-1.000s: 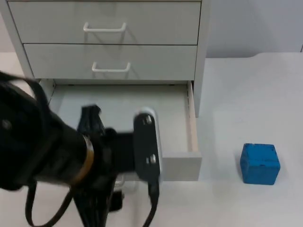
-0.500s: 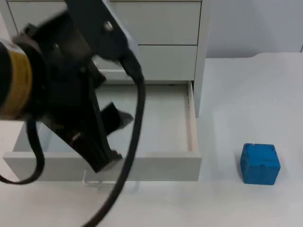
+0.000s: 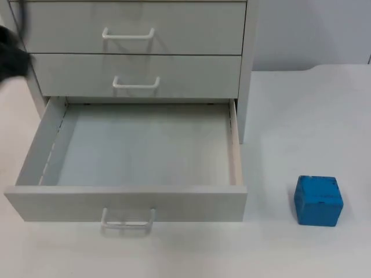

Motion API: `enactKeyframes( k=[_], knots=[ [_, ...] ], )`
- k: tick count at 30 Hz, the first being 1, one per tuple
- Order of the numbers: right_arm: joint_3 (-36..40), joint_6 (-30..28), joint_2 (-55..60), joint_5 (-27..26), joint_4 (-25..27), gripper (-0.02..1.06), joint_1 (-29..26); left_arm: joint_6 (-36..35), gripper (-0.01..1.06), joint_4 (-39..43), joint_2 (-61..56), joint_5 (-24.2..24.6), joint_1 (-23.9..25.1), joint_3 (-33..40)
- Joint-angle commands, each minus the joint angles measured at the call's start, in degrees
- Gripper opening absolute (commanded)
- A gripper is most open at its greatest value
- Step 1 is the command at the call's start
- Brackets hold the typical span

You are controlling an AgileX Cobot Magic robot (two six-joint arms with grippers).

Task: Open the drawer with the left hand, place the block into the drawer with the right hand, then close the drawer with the left hand.

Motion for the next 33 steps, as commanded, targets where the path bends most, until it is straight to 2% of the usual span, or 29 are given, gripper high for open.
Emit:
enactKeyframes(
  k=[1, 2, 3, 7, 8, 10, 13, 18, 24, 30, 33],
  knots=[
    [0.03, -0.48, -0.28, -0.16, 0.2, 1.05, -0.26, 4.91, 0.62, -8.9, -2.67, 4.17, 4.41, -1.04],
    [0.03, -0.48, -0.28, -0.16, 0.2, 1.05, -0.26, 8.23, 0.62, -12.34, -3.94, 6.91, 6.3, -1.67],
    [0.03, -0.48, -0.28, -0.16, 0.2, 1.05, -0.26, 8.23, 0.62, -12.34, -3.94, 6.91, 6.3, -1.67],
    [0.03, -0.48, -0.28, -0.16, 0.2, 1.05, -0.26, 14.07, 0.62, -19.08, -7.26, 17.33, 11.83, -3.1],
    [0.03, -0.48, -0.28, -0.16, 0.2, 1.05, -0.26, 14.07, 0.62, -19.08, -7.26, 17.33, 11.83, -3.1],
    [0.03, -0.33, -0.28, -0.16, 0.3, 1.05, -0.26, 17.68, 0.62, -23.05, -8.66, 20.27, 13.83, -3.14],
    [0.03, 0.0, -0.28, -0.04, 0.3, 1.05, -0.26, 22.04, 0.62, -27.36, -11.94, 22.08, 16.48, -3.14],
    [0.03, 0.0, -0.28, 0.33, 0.3, 1.05, -0.26, 22.03, 0.62, -28.24, -18.56, 22.9, 19.27, -3.14],
    [0.03, 0.0, -0.28, 0.78, 0.3, 1.05, -0.26, 23.59, 0.62, -29.8, -23.96, 25.77, 19.41, -3.14],
    [0.03, -0.77, -0.28, 1.92, 1.76, 1.05, -0.26, 29.71, 0.62, -32.65, -31.81, 32.64, 19.41, -3.04],
    [0.03, -0.97, -0.28, 2.03, 2.47, 1.05, -0.26, 32.52, 0.62, -34.1, -34.32, 34.2, 19.41, -3.04]
  ],
)
